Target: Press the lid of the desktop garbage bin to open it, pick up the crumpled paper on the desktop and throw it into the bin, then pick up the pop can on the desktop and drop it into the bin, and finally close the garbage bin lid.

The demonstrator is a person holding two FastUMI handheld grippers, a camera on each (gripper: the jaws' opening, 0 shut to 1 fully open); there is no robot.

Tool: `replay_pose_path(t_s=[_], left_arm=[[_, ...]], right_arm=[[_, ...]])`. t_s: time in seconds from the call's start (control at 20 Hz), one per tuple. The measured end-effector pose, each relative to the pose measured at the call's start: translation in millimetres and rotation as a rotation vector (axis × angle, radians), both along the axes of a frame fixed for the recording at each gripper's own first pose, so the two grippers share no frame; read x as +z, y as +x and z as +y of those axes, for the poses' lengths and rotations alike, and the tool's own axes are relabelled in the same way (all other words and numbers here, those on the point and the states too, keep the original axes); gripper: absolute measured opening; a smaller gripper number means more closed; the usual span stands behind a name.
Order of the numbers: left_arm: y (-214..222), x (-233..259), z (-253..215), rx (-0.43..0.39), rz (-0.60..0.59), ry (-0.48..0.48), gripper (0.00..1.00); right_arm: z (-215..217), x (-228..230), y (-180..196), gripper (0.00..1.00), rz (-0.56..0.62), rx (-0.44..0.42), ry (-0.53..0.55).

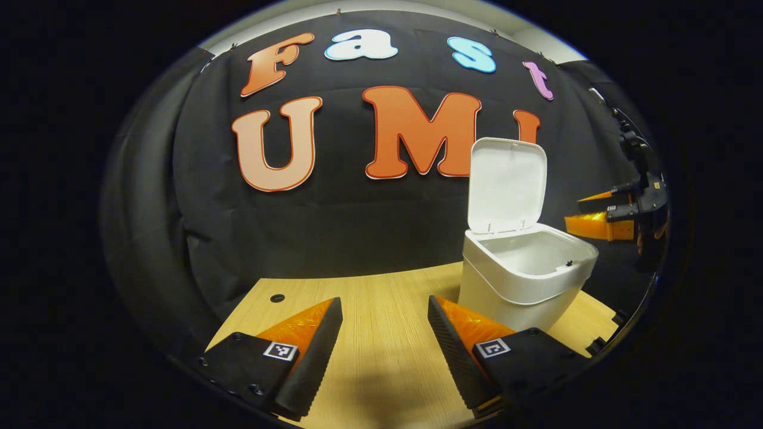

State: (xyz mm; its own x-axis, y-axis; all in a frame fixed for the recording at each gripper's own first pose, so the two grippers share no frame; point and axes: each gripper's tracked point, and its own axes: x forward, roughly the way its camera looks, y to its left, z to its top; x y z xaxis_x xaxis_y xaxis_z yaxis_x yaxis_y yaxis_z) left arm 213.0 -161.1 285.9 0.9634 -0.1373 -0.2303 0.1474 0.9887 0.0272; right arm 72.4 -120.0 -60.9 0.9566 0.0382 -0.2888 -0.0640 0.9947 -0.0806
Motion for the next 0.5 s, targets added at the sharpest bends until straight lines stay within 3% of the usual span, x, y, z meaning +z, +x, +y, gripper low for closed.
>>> replay_pose_path(t_s=[0.5], left_arm=[[12.5, -5.2, 30.5, -0.028, -0.003, -0.006, 0.93]], right_arm=[[-1.3, 76.0, 45.5, 0.85, -0.117, -0.063, -0.059]])
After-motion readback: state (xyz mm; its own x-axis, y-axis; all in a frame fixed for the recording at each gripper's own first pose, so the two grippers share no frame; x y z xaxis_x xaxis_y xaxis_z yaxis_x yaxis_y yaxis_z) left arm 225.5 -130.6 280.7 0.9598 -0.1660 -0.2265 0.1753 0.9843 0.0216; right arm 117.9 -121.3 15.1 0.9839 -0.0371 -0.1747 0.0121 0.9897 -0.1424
